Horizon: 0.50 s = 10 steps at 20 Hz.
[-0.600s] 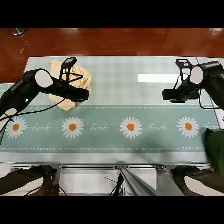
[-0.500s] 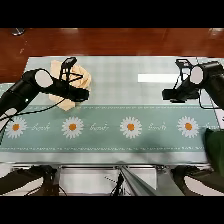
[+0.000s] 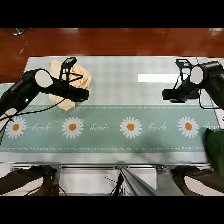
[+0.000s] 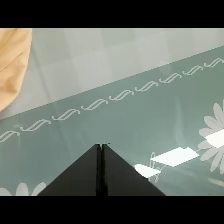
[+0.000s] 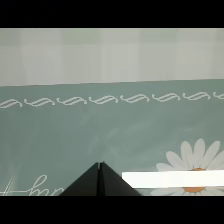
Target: Fold the shirts.
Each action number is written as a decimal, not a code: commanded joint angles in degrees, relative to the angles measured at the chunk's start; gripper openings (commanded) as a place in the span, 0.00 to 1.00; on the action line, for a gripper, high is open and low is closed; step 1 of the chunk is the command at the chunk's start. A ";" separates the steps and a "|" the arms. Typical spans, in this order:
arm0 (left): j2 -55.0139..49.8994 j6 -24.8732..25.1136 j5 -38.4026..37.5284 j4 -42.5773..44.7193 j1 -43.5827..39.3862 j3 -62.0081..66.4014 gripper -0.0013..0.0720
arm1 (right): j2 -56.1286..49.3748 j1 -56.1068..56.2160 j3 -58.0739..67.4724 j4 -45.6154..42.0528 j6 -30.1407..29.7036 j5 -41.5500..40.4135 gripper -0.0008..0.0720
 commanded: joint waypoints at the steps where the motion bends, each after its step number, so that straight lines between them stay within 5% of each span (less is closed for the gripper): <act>1: -0.04 0.02 0.00 0.02 -0.02 0.04 0.05 | 0.00 0.07 -0.02 0.13 0.04 -0.92 0.04; 6: -0.09 0.02 5.42 0.02 -0.02 0.02 0.06 | -0.02 0.04 -0.04 -0.52 0.04 -7.72 0.04; 7: -0.13 0.11 9.05 0.46 0.02 0.02 0.14 | -0.13 0.04 -0.04 -0.52 0.09 -8.66 0.04; 8: -0.09 1.25 13.40 2.45 0.04 0.07 0.50 | -0.33 0.04 -0.04 -0.55 0.90 -9.40 0.20; 9: -0.09 3.02 17.90 6.01 0.04 0.28 0.96 | -0.72 0.04 -0.04 -0.83 2.38 -9.68 0.76; 10: -0.09 3.50 21.88 9.88 0.33 0.87 0.98 | -1.18 0.07 -0.04 -0.96 2.21 -9.33 0.87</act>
